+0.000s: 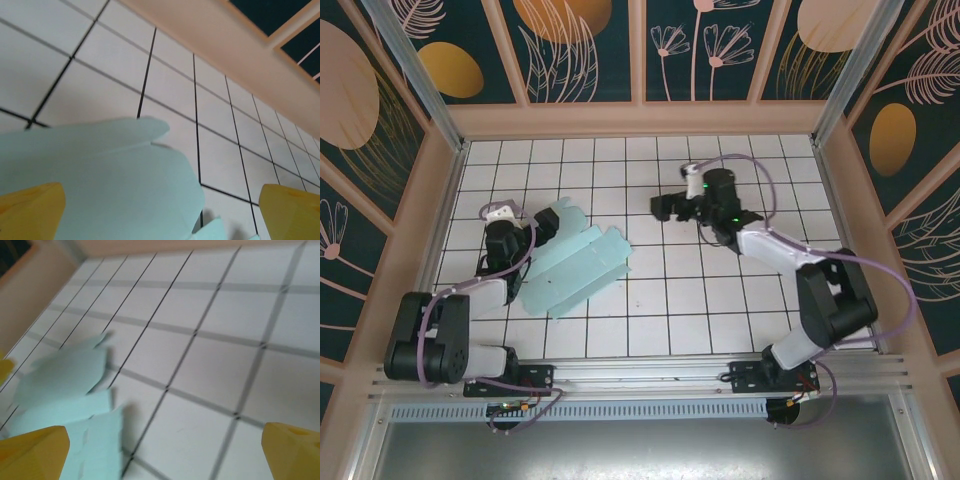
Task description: Fold the paper box
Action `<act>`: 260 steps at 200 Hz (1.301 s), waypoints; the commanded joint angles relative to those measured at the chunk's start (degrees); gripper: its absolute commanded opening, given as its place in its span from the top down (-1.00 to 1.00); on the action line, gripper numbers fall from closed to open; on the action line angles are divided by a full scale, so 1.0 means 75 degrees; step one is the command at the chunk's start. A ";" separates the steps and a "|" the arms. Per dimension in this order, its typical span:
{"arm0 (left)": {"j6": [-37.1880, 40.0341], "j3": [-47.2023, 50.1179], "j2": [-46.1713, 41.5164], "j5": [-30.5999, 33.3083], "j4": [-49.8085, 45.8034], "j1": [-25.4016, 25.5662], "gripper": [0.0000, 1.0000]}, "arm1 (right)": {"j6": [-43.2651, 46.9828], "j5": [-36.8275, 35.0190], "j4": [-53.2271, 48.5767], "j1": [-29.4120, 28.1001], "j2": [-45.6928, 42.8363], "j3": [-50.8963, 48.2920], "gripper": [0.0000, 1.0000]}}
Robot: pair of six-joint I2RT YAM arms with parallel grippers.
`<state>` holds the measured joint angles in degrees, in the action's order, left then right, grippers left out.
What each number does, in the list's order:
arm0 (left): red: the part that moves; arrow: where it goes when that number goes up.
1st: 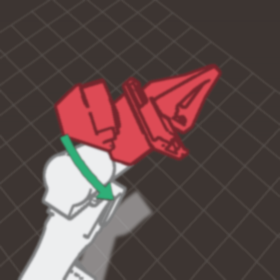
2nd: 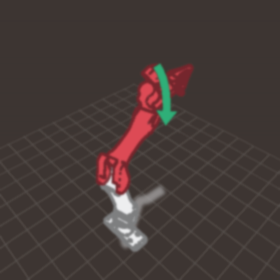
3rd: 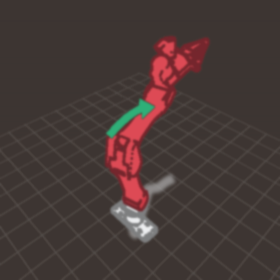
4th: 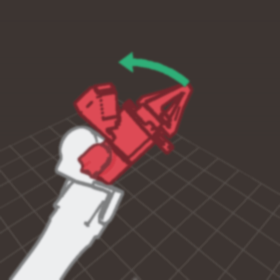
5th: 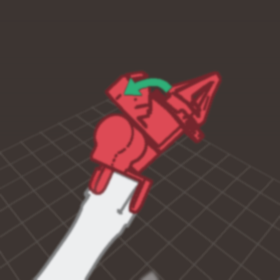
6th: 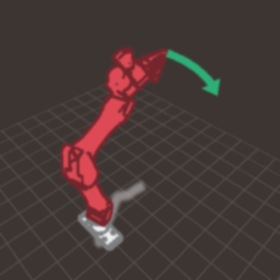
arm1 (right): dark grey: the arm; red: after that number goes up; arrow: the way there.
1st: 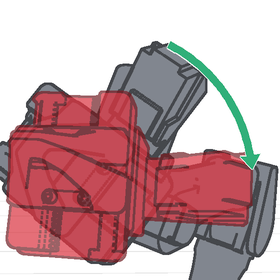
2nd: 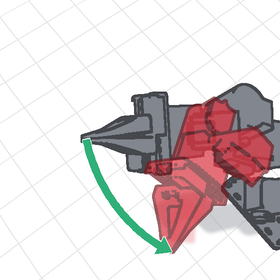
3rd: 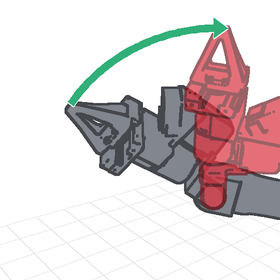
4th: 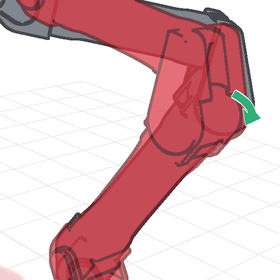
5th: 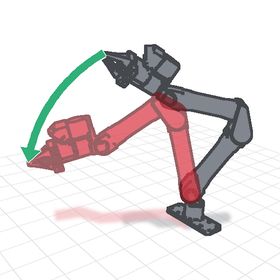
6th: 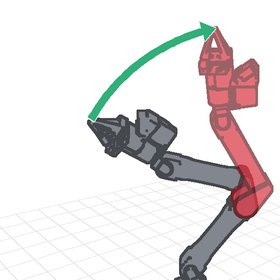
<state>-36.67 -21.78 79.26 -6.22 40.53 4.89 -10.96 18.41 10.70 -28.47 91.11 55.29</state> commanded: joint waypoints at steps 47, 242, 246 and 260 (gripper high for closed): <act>-0.0012 -0.0108 0.0273 -0.0305 0.0197 0.0075 -0.98 | -0.0380 0.1737 -0.1646 -0.0651 0.2559 0.2074 -0.43; 0.0376 -0.0424 0.0240 -0.0486 -0.0391 0.0075 -0.98 | 0.0169 0.2766 -0.2159 -0.0857 0.3551 0.2284 0.81; 0.0386 -0.0414 0.0217 -0.0484 -0.0406 0.0078 -0.98 | 0.0195 0.2750 -0.2164 -0.0847 0.3512 0.2268 0.87; 0.0441 -0.0422 0.0109 -0.0491 -0.0519 0.0075 -0.98 | 0.0409 0.2687 -0.2225 -0.0822 0.3341 0.2215 1.00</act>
<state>-35.24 -23.68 81.78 -9.04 38.35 5.26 -9.54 39.38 -5.80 -34.37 119.79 73.23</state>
